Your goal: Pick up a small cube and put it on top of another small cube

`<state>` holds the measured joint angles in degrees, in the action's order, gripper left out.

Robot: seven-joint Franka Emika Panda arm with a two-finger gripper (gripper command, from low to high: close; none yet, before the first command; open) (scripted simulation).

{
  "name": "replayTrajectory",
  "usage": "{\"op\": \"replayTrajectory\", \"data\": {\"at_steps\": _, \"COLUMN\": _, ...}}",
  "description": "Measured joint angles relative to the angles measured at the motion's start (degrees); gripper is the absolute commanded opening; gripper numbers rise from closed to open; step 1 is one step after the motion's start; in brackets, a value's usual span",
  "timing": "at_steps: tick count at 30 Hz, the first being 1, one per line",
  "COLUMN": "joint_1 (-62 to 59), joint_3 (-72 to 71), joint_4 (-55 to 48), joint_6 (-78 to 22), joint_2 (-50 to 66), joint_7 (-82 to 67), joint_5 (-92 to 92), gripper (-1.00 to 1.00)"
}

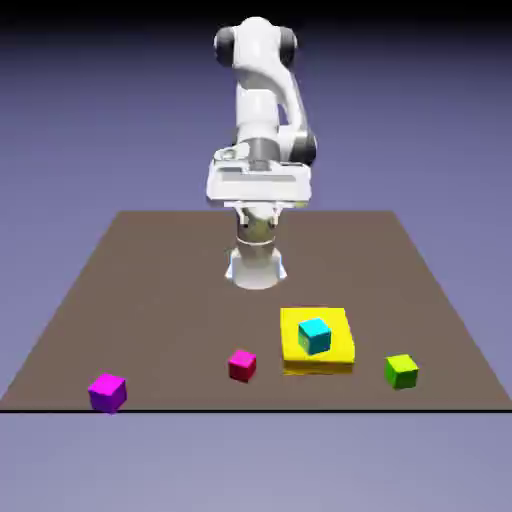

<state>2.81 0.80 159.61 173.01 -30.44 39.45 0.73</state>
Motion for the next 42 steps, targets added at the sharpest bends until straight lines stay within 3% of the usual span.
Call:
{"op": "replayTrajectory", "data": {"at_steps": 30, "joint_1": 52.9, "joint_3": 19.9, "joint_4": -34.6, "joint_6": -24.8, "joint_2": 55.2, "joint_7": -74.8, "joint_5": 18.2, "gripper": 0.0}}
{"op": "replayTrajectory", "data": {"at_steps": 36, "joint_1": 50.4, "joint_3": 15.7, "joint_4": -37.5, "joint_6": -19.3, "joint_2": 64.6, "joint_7": -79.4, "joint_5": 23.0, "gripper": 0.0}}
{"op": "replayTrajectory", "data": {"at_steps": 37, "joint_1": 50.0, "joint_3": 15.1, "joint_4": -37.8, "joint_6": -18.5, "joint_2": 65.6, "joint_7": -79.8, "joint_5": 23.5, "gripper": -1.0}}
{"op": "replayTrajectory", "data": {"at_steps": 42, "joint_1": 52.6, "joint_3": 18.6, "joint_4": -36.1, "joint_6": -23.1, "joint_2": 59.4, "joint_7": -77.4, "joint_5": 20.2, "gripper": -1.0}}
